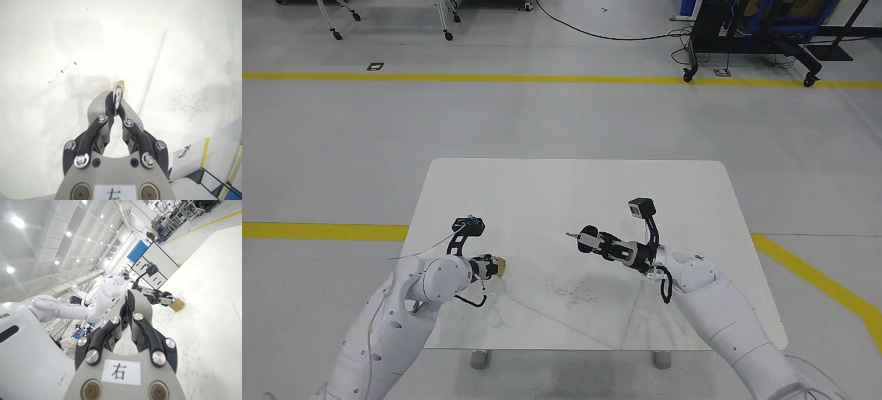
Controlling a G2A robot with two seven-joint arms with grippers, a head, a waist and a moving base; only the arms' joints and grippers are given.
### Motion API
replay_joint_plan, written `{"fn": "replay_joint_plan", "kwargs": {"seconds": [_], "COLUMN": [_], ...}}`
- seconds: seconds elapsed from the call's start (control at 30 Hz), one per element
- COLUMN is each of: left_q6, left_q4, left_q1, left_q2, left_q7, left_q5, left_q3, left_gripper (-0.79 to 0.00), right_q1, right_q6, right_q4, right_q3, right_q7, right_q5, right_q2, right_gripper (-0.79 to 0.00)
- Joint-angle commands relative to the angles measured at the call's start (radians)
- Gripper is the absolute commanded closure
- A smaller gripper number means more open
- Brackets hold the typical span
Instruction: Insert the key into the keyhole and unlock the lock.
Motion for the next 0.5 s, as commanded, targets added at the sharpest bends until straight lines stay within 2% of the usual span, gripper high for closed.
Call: {"fn": "replay_joint_plan", "kwargs": {"seconds": [0.0, 0.23, 0.47], "left_q6": [-0.005, -0.034, -0.109], "left_q4": [0.001, -0.016, -0.044], "left_q1": [-0.005, -0.001, 0.032], "left_q2": [-0.001, -0.001, 0.001], "left_q7": [0.001, 0.052, 0.165], "left_q5": [0.012, 0.028, 0.02], "left_q3": [0.007, 0.001, -0.027], "left_gripper": [0.0, 0.0, 0.0], "right_q1": [0.0, 0.0, 0.0], "right_q6": [0.0, 0.0, 0.0], "right_q4": [0.0, 0.0, 0.0], "right_q3": [0.0, 0.0, 0.0], "right_q7": [0.0, 0.0, 0.0], "right_q5": [0.0, 0.0, 0.0], "right_q2": [0.0, 0.0, 0.0], "right_gripper": [0.0, 0.0, 0.0]}}
